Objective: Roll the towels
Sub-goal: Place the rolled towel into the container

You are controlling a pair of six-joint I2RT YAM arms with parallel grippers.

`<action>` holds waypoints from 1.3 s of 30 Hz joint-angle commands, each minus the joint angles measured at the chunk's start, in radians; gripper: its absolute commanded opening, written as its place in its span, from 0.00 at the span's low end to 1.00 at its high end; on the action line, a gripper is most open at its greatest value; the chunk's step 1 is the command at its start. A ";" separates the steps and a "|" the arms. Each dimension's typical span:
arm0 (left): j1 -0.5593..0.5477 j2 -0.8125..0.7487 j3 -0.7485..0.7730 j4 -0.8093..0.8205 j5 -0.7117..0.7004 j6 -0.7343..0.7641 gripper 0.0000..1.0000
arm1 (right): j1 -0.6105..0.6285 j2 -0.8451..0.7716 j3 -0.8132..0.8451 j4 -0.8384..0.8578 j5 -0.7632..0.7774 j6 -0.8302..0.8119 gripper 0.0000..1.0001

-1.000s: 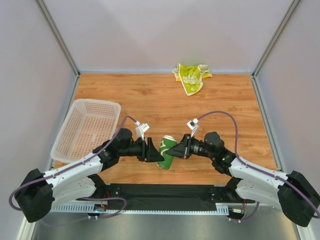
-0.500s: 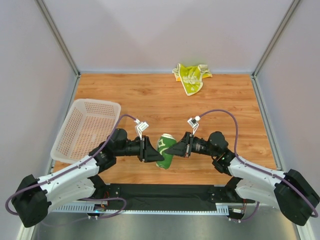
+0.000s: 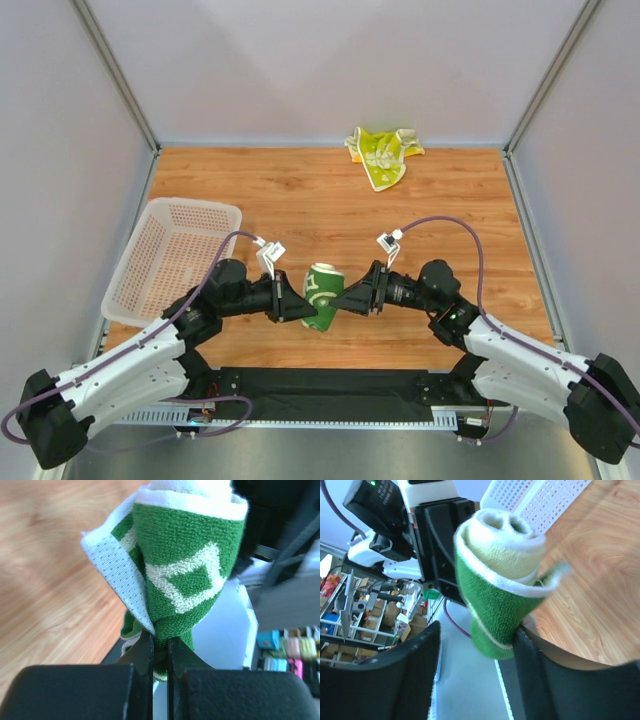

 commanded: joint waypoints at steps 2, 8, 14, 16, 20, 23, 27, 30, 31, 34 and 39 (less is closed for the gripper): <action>0.022 -0.030 0.080 -0.201 -0.174 0.064 0.00 | 0.008 -0.070 0.114 -0.277 0.063 -0.138 0.67; 0.045 -0.079 0.152 -0.331 -0.267 0.064 0.00 | 0.007 -0.124 0.181 -0.536 0.257 -0.240 0.73; 0.198 -0.114 0.296 -0.549 -0.373 0.068 0.00 | 0.007 -0.162 0.178 -0.590 0.271 -0.255 0.73; 0.305 -0.104 0.348 -0.627 -0.378 0.071 0.00 | 0.007 -0.165 0.178 -0.599 0.272 -0.252 0.73; 0.602 -0.073 0.404 -0.710 -0.312 0.085 0.00 | 0.007 -0.174 0.181 -0.613 0.266 -0.250 0.72; 0.746 -0.051 0.408 -0.715 -0.282 0.094 0.00 | 0.007 -0.177 0.181 -0.623 0.266 -0.252 0.72; 0.950 0.024 0.387 -0.678 -0.188 0.090 0.00 | 0.007 -0.174 0.174 -0.620 0.254 -0.247 0.72; 1.030 0.064 0.326 -0.574 -0.179 0.032 0.00 | 0.007 -0.165 0.178 -0.631 0.243 -0.247 0.71; 1.044 0.076 0.313 -0.531 -0.189 0.016 0.00 | 0.007 -0.167 0.181 -0.640 0.241 -0.249 0.71; 1.054 0.130 0.289 -0.496 -0.266 -0.038 0.00 | 0.007 -0.170 0.192 -0.675 0.248 -0.257 0.71; 1.070 0.147 0.214 -0.376 -0.359 -0.127 0.00 | 0.007 -0.185 0.195 -0.723 0.252 -0.269 0.71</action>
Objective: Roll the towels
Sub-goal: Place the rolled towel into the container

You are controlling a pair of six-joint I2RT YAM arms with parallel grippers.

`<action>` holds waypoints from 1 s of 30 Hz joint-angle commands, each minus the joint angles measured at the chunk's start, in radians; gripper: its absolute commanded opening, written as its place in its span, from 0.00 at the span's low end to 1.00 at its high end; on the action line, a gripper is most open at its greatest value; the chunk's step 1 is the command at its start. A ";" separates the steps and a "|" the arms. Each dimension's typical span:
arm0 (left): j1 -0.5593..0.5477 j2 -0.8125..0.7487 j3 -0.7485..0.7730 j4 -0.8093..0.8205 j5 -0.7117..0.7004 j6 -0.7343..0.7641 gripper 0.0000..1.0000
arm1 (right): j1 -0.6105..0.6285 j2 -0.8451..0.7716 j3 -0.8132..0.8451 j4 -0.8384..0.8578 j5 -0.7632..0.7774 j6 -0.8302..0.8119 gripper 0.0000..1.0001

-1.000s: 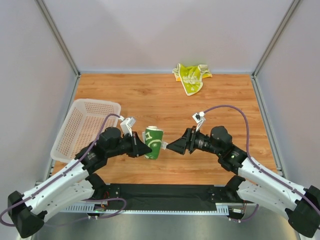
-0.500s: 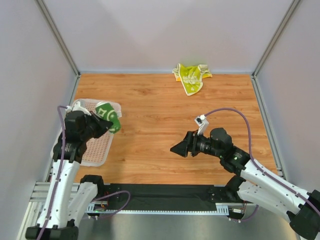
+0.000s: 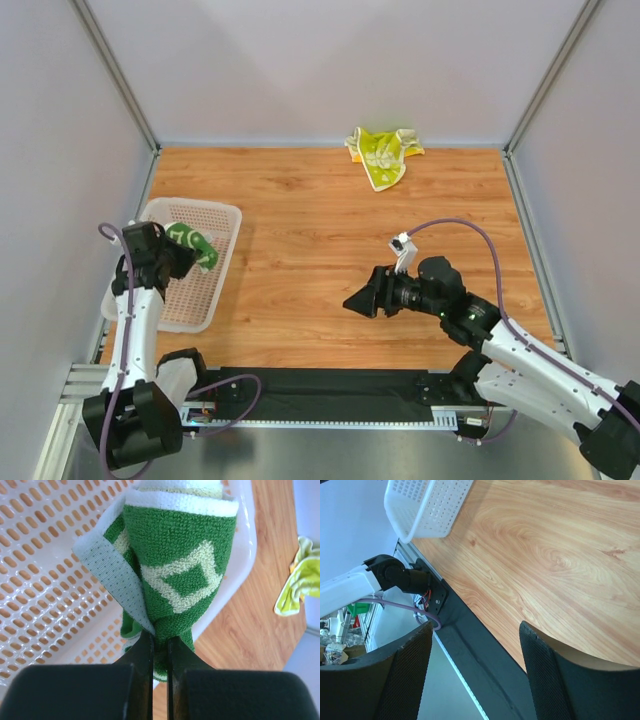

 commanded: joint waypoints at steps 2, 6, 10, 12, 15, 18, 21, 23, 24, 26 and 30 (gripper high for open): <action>0.014 0.019 -0.031 0.149 -0.081 -0.084 0.00 | 0.003 -0.029 0.036 -0.047 0.008 -0.032 0.71; 0.021 0.091 -0.018 0.172 -0.079 -0.089 0.00 | 0.003 -0.015 0.034 -0.050 0.000 -0.045 0.71; 0.028 0.131 -0.037 0.211 -0.098 -0.106 0.00 | 0.003 0.009 0.063 -0.089 -0.008 -0.074 0.70; 0.029 0.135 -0.047 0.229 -0.116 -0.112 0.00 | 0.003 0.008 0.074 -0.107 0.001 -0.086 0.70; 0.031 0.154 -0.054 0.255 -0.124 -0.129 0.00 | 0.003 0.002 0.074 -0.118 0.012 -0.088 0.70; 0.032 0.212 -0.054 0.313 -0.104 -0.138 0.00 | 0.002 -0.008 0.068 -0.130 0.015 -0.075 0.70; 0.032 0.264 -0.032 0.338 -0.090 -0.138 0.00 | 0.003 -0.035 0.049 -0.141 0.021 -0.062 0.70; 0.032 0.304 -0.035 0.361 -0.089 -0.156 0.00 | 0.003 -0.063 0.040 -0.151 0.032 -0.057 0.70; 0.032 0.316 -0.040 0.402 -0.073 -0.166 0.00 | 0.002 -0.069 0.037 -0.156 0.038 -0.054 0.70; 0.032 0.359 -0.061 0.494 -0.035 -0.185 0.00 | 0.003 -0.078 0.037 -0.176 0.046 -0.055 0.70; 0.032 0.456 -0.081 0.632 0.010 -0.250 0.00 | 0.002 -0.084 0.055 -0.217 0.058 -0.068 0.70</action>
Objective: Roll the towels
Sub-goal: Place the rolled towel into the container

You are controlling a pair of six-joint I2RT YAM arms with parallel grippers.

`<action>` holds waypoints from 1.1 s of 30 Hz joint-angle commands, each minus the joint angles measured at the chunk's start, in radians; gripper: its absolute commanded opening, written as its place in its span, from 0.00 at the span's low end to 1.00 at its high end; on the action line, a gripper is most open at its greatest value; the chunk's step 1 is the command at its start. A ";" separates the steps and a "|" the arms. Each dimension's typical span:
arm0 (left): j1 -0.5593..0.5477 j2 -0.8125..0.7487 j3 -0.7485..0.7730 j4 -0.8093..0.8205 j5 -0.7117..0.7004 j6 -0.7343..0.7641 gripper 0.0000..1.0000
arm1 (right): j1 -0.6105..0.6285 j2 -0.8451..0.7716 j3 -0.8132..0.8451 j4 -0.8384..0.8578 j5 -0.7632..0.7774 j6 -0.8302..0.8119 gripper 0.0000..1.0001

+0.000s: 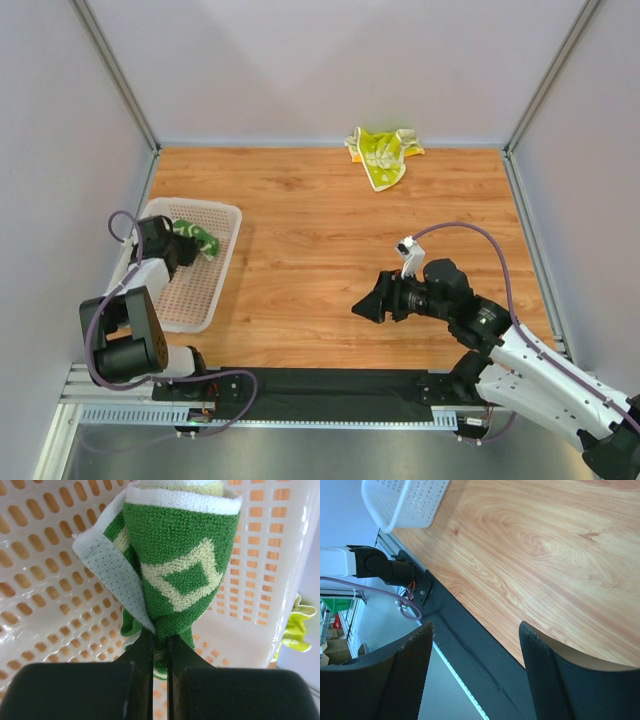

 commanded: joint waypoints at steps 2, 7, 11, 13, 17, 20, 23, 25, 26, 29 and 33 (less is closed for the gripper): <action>0.009 0.073 -0.019 0.246 0.055 -0.079 0.00 | 0.003 -0.017 0.028 -0.066 0.035 -0.012 0.70; 0.009 0.122 -0.068 0.398 0.032 -0.143 0.00 | 0.003 -0.028 0.020 -0.075 0.044 -0.012 0.70; 0.007 0.158 -0.088 0.527 0.029 -0.190 0.00 | 0.003 -0.012 0.023 -0.077 0.042 -0.017 0.70; 0.009 0.182 -0.076 0.543 0.029 -0.188 0.00 | 0.003 -0.008 0.026 -0.080 0.044 -0.017 0.70; 0.007 0.233 -0.070 0.604 0.043 -0.200 0.02 | 0.003 0.005 0.030 -0.081 0.052 -0.028 0.70; 0.009 0.285 -0.057 0.641 0.076 -0.216 0.06 | 0.003 0.020 0.031 -0.078 0.052 -0.031 0.70; 0.006 0.311 -0.057 0.655 0.096 -0.217 0.21 | 0.002 0.035 0.046 -0.083 0.052 -0.038 0.70; 0.006 0.309 -0.067 0.655 0.103 -0.214 0.35 | 0.003 0.038 0.056 -0.088 0.055 -0.042 0.70; 0.006 0.305 -0.071 0.658 0.104 -0.214 0.39 | 0.003 0.035 0.057 -0.089 0.056 -0.042 0.70; 0.006 0.274 -0.074 0.623 0.104 -0.200 0.55 | 0.003 0.034 0.059 -0.091 0.058 -0.038 0.70; 0.007 0.218 -0.068 0.523 0.092 -0.183 0.58 | 0.003 0.019 0.056 -0.097 0.059 -0.032 0.70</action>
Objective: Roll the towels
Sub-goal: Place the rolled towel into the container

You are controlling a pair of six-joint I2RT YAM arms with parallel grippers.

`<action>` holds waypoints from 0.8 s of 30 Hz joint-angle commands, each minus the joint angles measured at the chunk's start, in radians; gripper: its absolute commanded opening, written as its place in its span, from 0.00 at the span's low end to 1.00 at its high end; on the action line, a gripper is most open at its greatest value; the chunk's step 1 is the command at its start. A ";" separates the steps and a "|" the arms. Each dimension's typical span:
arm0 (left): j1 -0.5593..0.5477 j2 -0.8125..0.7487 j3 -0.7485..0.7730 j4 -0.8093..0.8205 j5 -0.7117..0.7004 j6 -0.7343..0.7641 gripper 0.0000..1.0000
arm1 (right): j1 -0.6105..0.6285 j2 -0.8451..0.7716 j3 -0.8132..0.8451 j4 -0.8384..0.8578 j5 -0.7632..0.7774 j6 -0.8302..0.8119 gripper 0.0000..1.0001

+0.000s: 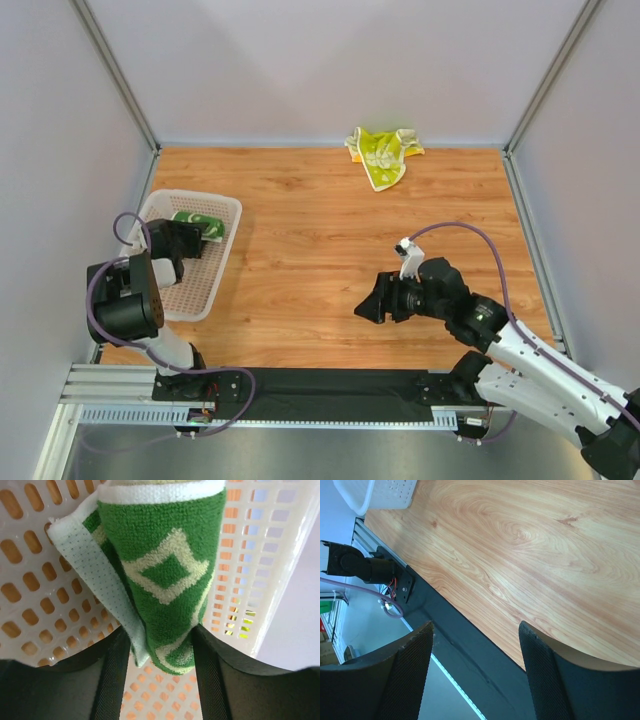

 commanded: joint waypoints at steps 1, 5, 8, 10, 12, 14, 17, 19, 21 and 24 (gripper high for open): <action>0.004 -0.080 0.013 -0.089 -0.013 0.031 0.58 | 0.003 -0.027 0.038 -0.014 0.015 -0.010 0.70; 0.006 -0.140 0.022 -0.169 -0.018 0.044 0.60 | 0.003 -0.050 0.037 -0.028 0.023 -0.008 0.70; 0.004 -0.171 0.046 -0.242 -0.019 0.057 0.63 | 0.003 -0.057 0.045 -0.048 0.028 -0.016 0.70; 0.004 -0.184 0.066 -0.311 -0.025 0.065 0.68 | 0.003 -0.065 0.049 -0.060 0.034 -0.019 0.70; 0.006 -0.203 0.091 -0.374 -0.033 0.077 0.74 | 0.003 -0.070 0.055 -0.071 0.043 -0.025 0.70; 0.006 -0.217 0.089 -0.402 -0.029 0.079 0.74 | 0.002 -0.076 0.063 -0.080 0.046 -0.030 0.70; 0.006 -0.267 0.083 -0.413 -0.016 0.082 0.74 | 0.003 -0.079 0.084 -0.099 0.063 -0.047 0.70; 0.006 -0.310 0.097 -0.457 -0.012 0.123 0.74 | 0.003 -0.080 0.115 -0.122 0.086 -0.070 0.70; 0.006 -0.394 0.135 -0.541 -0.018 0.190 0.72 | 0.000 -0.073 0.141 -0.137 0.112 -0.088 0.70; 0.006 -0.525 0.190 -0.656 -0.050 0.261 0.72 | -0.001 -0.042 0.198 -0.137 0.115 -0.122 0.70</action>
